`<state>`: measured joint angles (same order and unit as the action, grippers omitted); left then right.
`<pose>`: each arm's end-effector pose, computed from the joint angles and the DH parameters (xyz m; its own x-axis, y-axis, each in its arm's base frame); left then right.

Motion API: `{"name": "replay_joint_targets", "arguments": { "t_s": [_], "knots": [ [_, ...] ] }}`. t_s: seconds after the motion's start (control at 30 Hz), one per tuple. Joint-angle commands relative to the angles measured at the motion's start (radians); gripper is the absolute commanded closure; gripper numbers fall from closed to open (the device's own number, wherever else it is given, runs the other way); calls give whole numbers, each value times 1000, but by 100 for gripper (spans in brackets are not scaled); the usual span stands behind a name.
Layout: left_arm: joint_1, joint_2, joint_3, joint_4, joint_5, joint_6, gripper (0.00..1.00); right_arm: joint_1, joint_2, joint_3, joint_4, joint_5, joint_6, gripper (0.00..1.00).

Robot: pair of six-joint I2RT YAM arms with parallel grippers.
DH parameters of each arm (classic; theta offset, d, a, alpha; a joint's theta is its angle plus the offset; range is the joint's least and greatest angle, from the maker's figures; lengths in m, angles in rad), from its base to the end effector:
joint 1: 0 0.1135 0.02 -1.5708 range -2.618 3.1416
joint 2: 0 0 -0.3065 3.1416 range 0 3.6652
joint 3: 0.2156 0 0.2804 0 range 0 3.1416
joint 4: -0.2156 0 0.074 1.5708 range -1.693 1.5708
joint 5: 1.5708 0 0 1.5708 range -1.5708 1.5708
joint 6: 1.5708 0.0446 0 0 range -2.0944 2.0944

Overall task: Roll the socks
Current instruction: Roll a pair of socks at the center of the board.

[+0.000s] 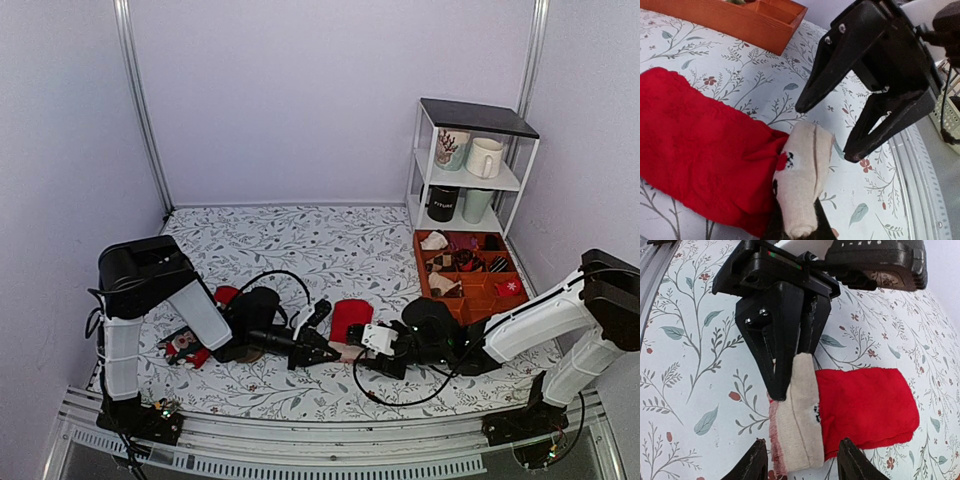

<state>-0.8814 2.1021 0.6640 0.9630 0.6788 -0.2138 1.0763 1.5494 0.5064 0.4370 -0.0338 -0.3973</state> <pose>0.2123 -0.3015 0.0645 -0.4871 0.3313 -0.8081 0.8722 0.1377 -0.4693 0.1414 0.2654 0.1460 0.0962 -0.6364 -0.7654 -0.9279 0.2209 -0.3003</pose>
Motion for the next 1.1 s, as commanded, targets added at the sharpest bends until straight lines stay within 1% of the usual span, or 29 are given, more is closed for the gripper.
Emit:
{"name": "replay_joint_targets", "arguments": {
  "t_s": [0.0,0.2,0.27,0.43,0.47,0.53,0.7,0.8,0.9,0.97,1.03,1.07],
  "knots": [
    [16,128,-65,-403,-14,-48,100,6,42,40,35,43,-61,51],
    [16,127,-43,-452,-15,-36,100,6,108,88,-7,-42,-62,52],
    [15,126,-38,-464,-14,-30,100,6,136,103,-19,-50,-48,54],
    [15,125,-34,-471,-9,-26,100,7,192,141,-63,-45,-2,67],
    [16,125,-32,-472,-9,-25,100,7,200,147,-72,-44,6,71],
    [16,127,-29,-476,-8,-23,100,5,214,156,-94,-51,26,77],
    [15,118,-29,-466,-7,-15,100,-10,231,163,-137,-100,98,86],
    [15,68,-52,-424,-35,-5,91,-25,252,162,-168,-141,147,89],
    [16,-5,-60,-422,-87,40,84,-48,274,166,-205,-219,196,90],
    [15,-63,-68,-425,-137,78,78,-57,281,172,-232,-265,220,90],
    [15,-121,-81,-428,-195,119,74,-79,292,193,-284,-327,240,90],
    [15,-173,-89,-427,-222,141,71,-88,299,208,-315,-356,247,90]
  ]
}}
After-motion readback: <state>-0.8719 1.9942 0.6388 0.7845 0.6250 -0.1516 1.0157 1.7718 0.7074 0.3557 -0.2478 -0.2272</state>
